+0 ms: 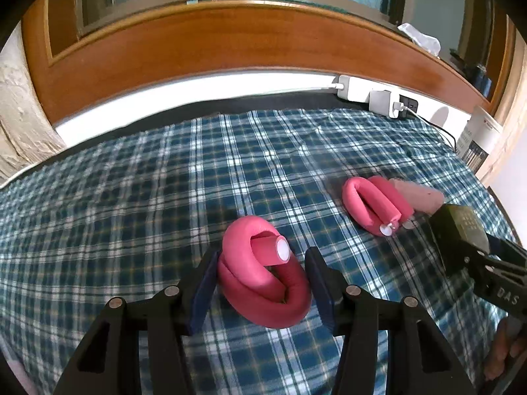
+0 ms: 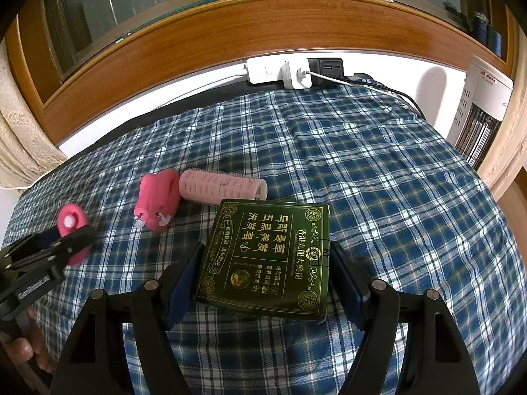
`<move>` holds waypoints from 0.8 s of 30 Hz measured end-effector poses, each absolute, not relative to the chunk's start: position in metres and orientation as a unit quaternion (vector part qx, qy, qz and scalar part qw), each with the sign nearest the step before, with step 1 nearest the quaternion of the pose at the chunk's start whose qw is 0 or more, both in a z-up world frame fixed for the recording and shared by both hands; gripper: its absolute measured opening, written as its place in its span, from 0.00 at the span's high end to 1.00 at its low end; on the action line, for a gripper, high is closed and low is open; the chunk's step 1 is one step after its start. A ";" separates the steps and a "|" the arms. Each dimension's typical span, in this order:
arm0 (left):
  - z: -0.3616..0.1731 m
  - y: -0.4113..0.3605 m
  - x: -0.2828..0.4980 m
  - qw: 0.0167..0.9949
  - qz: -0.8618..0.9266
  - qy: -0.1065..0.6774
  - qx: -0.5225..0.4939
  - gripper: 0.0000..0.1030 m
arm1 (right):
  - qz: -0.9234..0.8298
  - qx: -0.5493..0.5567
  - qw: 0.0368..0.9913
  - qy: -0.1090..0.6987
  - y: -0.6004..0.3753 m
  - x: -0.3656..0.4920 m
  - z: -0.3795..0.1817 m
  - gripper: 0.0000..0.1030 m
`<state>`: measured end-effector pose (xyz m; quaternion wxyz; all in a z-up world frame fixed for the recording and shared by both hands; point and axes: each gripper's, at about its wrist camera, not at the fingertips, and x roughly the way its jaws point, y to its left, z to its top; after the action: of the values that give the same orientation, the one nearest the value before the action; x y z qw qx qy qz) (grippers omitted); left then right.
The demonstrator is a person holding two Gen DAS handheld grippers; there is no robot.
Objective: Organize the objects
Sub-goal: 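Carry the pink curler and the green box toward the bowl with both tools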
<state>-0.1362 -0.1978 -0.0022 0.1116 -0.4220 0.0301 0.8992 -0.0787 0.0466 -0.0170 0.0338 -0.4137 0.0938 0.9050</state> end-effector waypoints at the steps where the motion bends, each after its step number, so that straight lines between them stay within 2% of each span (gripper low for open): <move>1: 0.001 -0.198 -0.133 0.111 0.901 0.031 -0.418 0.46 | 0.905 -0.414 0.034 0.094 0.047 -0.078 -0.017 0.27; 24: 0.040 -0.230 -0.056 0.079 0.930 0.044 -0.356 0.46 | 0.915 -0.388 0.046 0.097 0.043 -0.063 -0.010 0.28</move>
<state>-0.0560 -0.2295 0.0397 0.0794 -0.3560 0.0445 0.9300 -0.0632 0.0427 -0.0101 0.0461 -0.3881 0.0974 0.9153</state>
